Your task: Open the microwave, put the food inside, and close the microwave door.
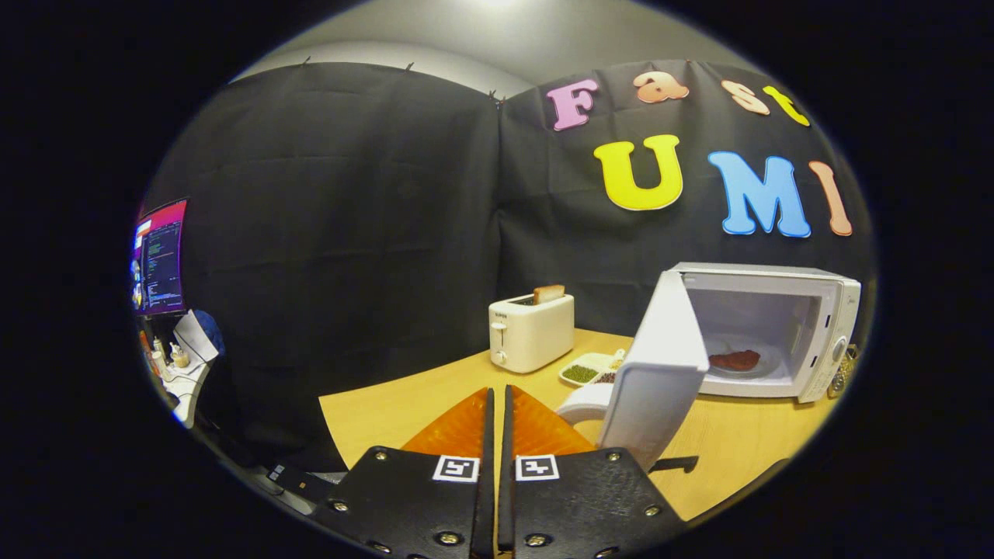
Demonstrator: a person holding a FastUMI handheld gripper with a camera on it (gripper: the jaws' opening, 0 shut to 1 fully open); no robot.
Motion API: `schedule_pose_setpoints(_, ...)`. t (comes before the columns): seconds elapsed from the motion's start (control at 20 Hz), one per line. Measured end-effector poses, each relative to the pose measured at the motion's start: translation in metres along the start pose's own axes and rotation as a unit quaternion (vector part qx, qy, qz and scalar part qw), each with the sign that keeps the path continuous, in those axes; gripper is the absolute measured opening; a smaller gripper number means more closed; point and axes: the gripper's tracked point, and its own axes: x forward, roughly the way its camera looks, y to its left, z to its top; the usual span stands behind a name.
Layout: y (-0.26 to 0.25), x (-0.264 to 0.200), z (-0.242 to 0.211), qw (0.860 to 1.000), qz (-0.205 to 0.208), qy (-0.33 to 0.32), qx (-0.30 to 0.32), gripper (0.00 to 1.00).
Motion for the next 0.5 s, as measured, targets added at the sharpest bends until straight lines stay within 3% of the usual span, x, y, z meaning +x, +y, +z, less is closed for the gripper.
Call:
schedule_pose_setpoints(0.15, -0.025, -0.008, 0.001, 0.999, -0.029, -0.016, -0.030, 0.03)
schedule_pose_setpoints(0.5, -0.101, -0.029, -0.017, 0.995, -0.091, -0.006, -0.032, 0.03)
